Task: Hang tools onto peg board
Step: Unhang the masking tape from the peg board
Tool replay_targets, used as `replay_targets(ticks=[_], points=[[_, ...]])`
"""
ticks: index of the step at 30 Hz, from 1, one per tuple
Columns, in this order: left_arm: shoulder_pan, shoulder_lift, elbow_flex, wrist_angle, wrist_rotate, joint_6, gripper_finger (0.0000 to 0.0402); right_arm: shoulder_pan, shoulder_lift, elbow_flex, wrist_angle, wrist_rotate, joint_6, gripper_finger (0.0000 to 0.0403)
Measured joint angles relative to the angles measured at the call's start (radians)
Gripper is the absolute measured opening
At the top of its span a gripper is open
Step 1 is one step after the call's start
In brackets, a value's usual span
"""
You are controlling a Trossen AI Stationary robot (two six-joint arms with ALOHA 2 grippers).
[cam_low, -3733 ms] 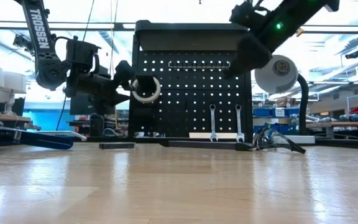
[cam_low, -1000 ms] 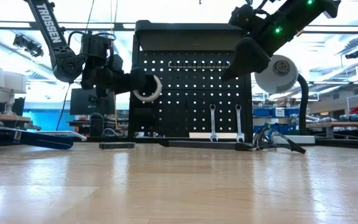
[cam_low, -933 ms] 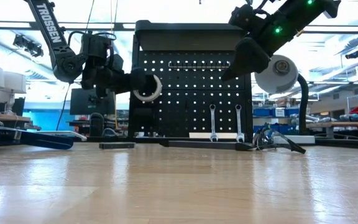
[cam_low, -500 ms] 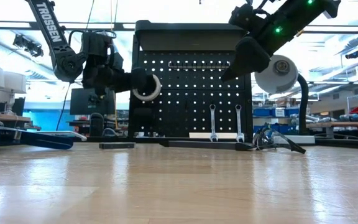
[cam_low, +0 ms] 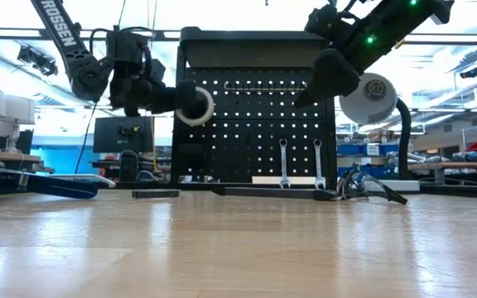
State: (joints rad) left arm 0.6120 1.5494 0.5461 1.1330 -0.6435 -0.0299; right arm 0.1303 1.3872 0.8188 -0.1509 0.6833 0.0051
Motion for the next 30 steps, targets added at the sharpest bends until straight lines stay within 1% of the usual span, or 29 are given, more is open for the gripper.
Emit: replay_targets(ticks=[15,19,25,30], points=[[-0.078,-0.006,0.0,-0.01,-0.144,0.056,0.001,0.0,0.0,0.0,0.0,-0.006,0.002,0.0183],[-0.091,-0.006,0.0,0.005,-0.157,0.069,0.001,0.0,0.0,0.0,0.0,-0.006,0.002,0.0183],[-0.119,-0.007,0.0,0.062,-0.202,0.156,0.0009,0.0,0.0,0.0,0.0,-0.006,0.002,0.0183],[-0.138,-0.007,0.0,0.06,-0.227,0.158,0.0009,0.0,0.0,0.0,0.0,-0.006,0.002,0.0183]])
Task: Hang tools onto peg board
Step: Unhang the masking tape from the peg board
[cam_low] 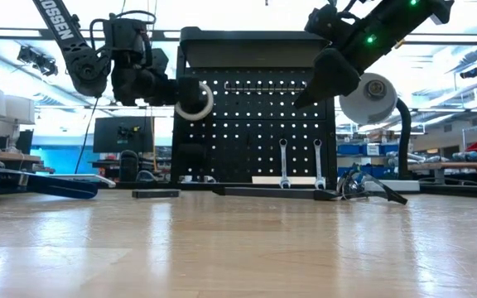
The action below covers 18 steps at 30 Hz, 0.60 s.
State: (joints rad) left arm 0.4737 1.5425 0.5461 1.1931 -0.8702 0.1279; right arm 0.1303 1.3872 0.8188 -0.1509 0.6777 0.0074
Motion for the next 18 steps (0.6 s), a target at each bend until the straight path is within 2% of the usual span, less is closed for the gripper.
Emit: replay_targets(ticks=[18], points=[[-0.091,0.0,0.0,0.032,-0.124,0.095,0.0009,0.0,0.0,0.0,0.0,0.0,0.0,0.0183]])
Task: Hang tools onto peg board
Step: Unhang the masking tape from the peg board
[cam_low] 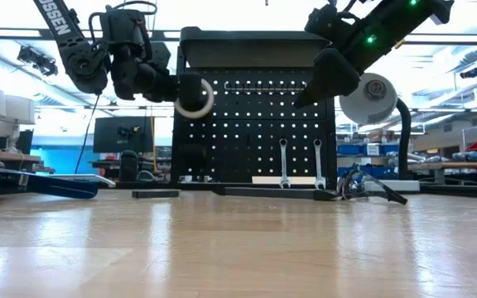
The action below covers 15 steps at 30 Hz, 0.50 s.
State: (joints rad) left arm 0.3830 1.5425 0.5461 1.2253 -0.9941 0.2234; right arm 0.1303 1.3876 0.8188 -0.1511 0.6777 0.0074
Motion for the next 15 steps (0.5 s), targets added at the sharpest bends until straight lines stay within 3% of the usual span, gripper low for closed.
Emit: replay_targets(ticks=[9,15], points=[[-0.084,0.0,0.0,0.013,-0.096,0.116,0.0009,0.0,0.0,0.0,0.0,0.0,0.0,0.0183],[-0.231,0.0,0.0,-0.046,-0.182,0.269,0.0011,0.0,0.0,0.0,0.0,0.0,0.0,0.0183]])
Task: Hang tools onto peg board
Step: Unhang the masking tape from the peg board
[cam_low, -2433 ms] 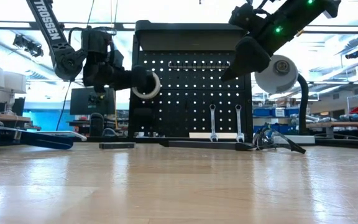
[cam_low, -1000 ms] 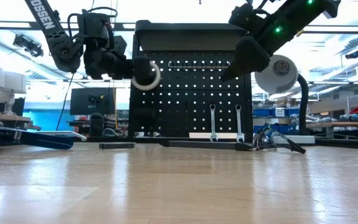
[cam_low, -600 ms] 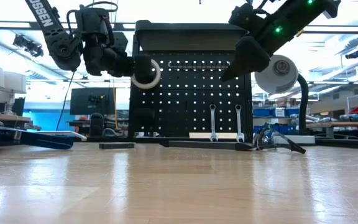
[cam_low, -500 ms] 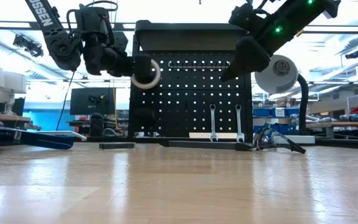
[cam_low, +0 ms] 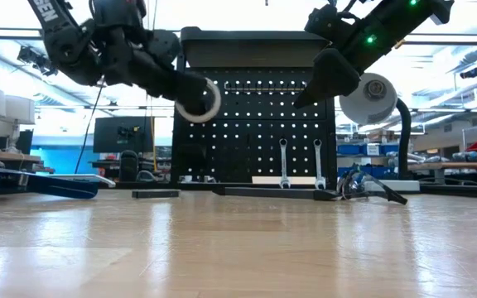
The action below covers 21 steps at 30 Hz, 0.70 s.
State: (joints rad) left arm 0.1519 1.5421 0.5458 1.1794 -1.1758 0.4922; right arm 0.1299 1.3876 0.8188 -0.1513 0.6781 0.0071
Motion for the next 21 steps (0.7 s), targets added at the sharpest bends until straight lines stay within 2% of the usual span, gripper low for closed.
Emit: replay_targets(ticks=[2,9,13,15,18,21], points=[[-0.063,0.0,0.0,-0.042,-0.03,0.001,0.0012,0.0,0.0,0.0,0.0,0.0,-0.001,0.0183],[-0.254,0.0,0.0,-0.236,-0.025,0.009,0.0014,0.0,0.0,0.001,-0.022,0.0,-0.003,0.0183],[-0.316,0.0,0.001,-0.372,0.208,0.042,0.0014,0.0,0.0,0.001,-0.106,0.018,0.015,0.0183],[-0.324,0.0,0.035,-0.504,0.285,-0.04,0.0014,0.0,0.0,0.001,-0.122,0.026,0.032,0.0183],[-0.313,0.0,0.133,-0.843,0.355,-0.205,0.0013,-0.001,0.0,0.001,-0.112,0.027,0.064,0.0183],[-0.285,0.002,0.251,-1.179,0.529,-0.333,0.0013,-0.001,0.0,0.001,-0.089,0.027,0.088,0.0183]])
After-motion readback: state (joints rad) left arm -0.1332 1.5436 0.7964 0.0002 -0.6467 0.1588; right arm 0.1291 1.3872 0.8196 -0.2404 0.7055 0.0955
